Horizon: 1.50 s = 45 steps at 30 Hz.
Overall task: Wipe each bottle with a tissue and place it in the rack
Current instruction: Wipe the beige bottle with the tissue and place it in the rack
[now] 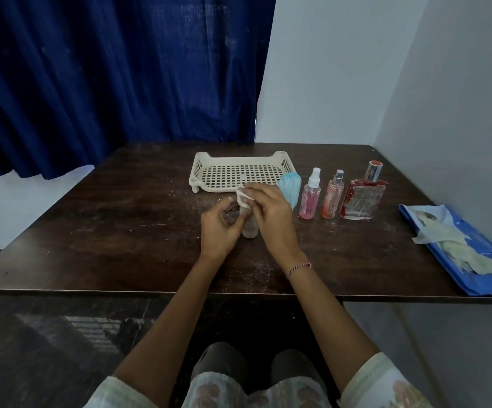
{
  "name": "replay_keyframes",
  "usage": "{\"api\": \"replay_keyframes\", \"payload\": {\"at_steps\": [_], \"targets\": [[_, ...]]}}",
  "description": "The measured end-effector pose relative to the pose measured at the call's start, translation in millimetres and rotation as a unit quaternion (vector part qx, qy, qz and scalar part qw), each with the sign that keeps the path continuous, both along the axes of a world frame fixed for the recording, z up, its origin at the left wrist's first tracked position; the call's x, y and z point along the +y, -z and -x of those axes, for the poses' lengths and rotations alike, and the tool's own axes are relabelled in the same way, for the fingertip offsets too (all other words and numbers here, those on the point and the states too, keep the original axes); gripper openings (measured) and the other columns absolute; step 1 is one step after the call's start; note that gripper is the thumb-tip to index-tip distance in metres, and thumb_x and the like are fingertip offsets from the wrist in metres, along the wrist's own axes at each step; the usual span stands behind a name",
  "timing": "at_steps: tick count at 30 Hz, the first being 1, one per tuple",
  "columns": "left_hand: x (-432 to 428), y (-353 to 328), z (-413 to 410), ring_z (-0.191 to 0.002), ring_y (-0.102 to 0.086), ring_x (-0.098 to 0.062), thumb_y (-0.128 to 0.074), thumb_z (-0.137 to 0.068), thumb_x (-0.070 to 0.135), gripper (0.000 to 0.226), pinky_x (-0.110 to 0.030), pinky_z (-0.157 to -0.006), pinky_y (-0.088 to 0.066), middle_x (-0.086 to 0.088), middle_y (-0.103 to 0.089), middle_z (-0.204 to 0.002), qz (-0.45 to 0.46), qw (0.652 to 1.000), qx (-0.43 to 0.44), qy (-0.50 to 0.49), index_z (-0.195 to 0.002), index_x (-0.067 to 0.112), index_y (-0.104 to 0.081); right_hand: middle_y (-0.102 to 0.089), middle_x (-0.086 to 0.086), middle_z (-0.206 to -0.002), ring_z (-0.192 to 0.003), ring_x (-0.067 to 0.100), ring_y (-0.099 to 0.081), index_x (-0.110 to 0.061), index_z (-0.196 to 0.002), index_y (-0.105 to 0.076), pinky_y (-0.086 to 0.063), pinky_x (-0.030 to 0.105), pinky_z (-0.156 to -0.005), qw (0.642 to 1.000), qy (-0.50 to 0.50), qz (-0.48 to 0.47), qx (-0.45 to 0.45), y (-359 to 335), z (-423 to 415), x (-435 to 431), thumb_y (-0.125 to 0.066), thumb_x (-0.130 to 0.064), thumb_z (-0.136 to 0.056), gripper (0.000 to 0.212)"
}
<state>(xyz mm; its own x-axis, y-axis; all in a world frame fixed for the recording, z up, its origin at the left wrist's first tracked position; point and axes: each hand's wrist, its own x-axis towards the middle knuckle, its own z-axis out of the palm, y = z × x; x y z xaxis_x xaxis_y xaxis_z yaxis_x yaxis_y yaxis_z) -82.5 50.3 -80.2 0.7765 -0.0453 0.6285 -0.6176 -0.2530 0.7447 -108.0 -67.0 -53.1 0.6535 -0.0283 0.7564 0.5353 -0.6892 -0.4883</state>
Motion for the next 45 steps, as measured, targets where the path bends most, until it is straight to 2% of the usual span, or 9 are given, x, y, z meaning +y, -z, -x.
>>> {"api": "replay_keyframes", "payload": {"at_steps": [5,9,14,18,24,27,35,40,45], "targets": [[-1,1,0,-0.085,-0.068,-0.005,-0.074,-0.079,0.015,0.029,-0.019,-0.074,-0.055,-0.004,-0.071,-0.095,0.020,1.000,0.018,0.009,-0.105,0.007,-0.066,-0.064,0.003,-0.100,-0.090,0.007,-0.056,0.000,-0.100,-0.069,-0.042,0.005,-0.079,0.987,0.000,-0.122,0.105,-21,-7,-3,-0.066,-0.007,-0.082,0.019],[-2,-2,2,-0.088,-0.068,-0.003,-0.075,-0.079,0.014,0.033,-0.017,-0.076,-0.054,-0.002,-0.071,-0.099,0.030,0.999,0.020,0.015,-0.110,0.007,-0.065,-0.070,0.010,-0.101,-0.086,0.014,-0.062,-0.002,-0.106,-0.068,-0.052,0.027,-0.075,0.955,0.000,-0.215,0.204,-27,-18,-16,-0.065,-0.018,-0.086,0.025],[-2,-3,5,-0.087,-0.065,0.004,-0.071,-0.083,0.011,0.026,-0.012,-0.075,-0.052,-0.001,-0.070,-0.097,0.020,1.000,-0.005,0.004,-0.107,0.006,-0.065,-0.068,0.005,-0.110,-0.098,0.015,-0.062,-0.011,-0.113,-0.065,-0.051,0.029,-0.085,0.985,0.130,-0.078,0.083,-20,-3,6,-0.053,-0.023,-0.094,0.026],[-1,-2,5,-0.082,-0.065,0.004,-0.064,-0.088,0.013,0.016,-0.013,-0.072,-0.052,0.009,-0.067,-0.089,0.003,1.000,-0.021,-0.006,-0.103,0.007,-0.064,-0.061,0.005,-0.118,-0.108,0.016,-0.056,-0.010,-0.125,-0.057,-0.047,0.027,-0.094,0.995,0.096,-0.003,0.040,-2,2,18,-0.051,-0.020,-0.094,0.032],[1,-2,3,-0.080,-0.065,-0.012,-0.052,-0.095,0.020,0.020,-0.030,-0.068,-0.051,-0.001,-0.070,-0.089,0.035,0.999,-0.002,0.029,-0.106,0.012,-0.067,-0.066,0.004,-0.106,-0.099,0.007,-0.058,-0.008,-0.106,-0.069,-0.048,0.022,-0.091,0.978,0.027,-0.194,0.074,-10,1,7,-0.065,-0.014,-0.086,0.022],[-1,-3,4,-0.091,-0.060,0.001,-0.044,-0.099,0.011,0.018,-0.020,-0.079,-0.048,0.007,-0.064,-0.098,0.059,0.991,0.070,0.096,-0.112,0.009,-0.056,-0.067,0.003,-0.102,-0.097,0.010,-0.061,-0.007,-0.103,-0.070,-0.051,0.029,-0.089,0.967,0.006,-0.224,0.122,-13,-6,1,-0.065,-0.016,-0.086,0.020],[0,-3,2,-0.122,-0.053,-0.022,-0.043,-0.099,0.010,0.031,-0.034,-0.103,-0.043,-0.015,-0.055,-0.129,0.098,0.965,0.150,0.191,-0.129,0.008,-0.035,-0.052,0.000,-0.102,-0.097,0.004,-0.050,-0.001,-0.106,-0.067,-0.038,0.003,-0.087,0.989,0.004,-0.131,0.065,-14,-5,5,-0.057,-0.003,-0.089,0.020],[-1,-6,3,-0.115,-0.054,-0.008,-0.046,-0.097,0.010,0.035,-0.028,-0.099,-0.044,-0.002,-0.056,-0.125,0.092,0.969,0.146,0.175,-0.130,0.021,-0.039,-0.047,0.002,-0.104,-0.102,0.010,-0.049,-0.004,-0.110,-0.066,-0.045,0.017,-0.091,0.997,-0.003,-0.071,0.008,-1,2,9,-0.058,-0.003,-0.088,0.024],[2,-8,1,-0.122,-0.051,-0.005,-0.044,-0.097,0.002,0.043,-0.023,-0.099,-0.043,0.004,-0.052,-0.133,0.093,0.967,0.140,0.190,-0.139,0.011,-0.042,-0.054,0.004,-0.105,-0.101,0.003,-0.050,-0.006,-0.108,-0.068,-0.046,0.015,-0.089,0.997,-0.016,-0.076,-0.011,8,7,6,-0.062,0.006,-0.083,0.028]]}}
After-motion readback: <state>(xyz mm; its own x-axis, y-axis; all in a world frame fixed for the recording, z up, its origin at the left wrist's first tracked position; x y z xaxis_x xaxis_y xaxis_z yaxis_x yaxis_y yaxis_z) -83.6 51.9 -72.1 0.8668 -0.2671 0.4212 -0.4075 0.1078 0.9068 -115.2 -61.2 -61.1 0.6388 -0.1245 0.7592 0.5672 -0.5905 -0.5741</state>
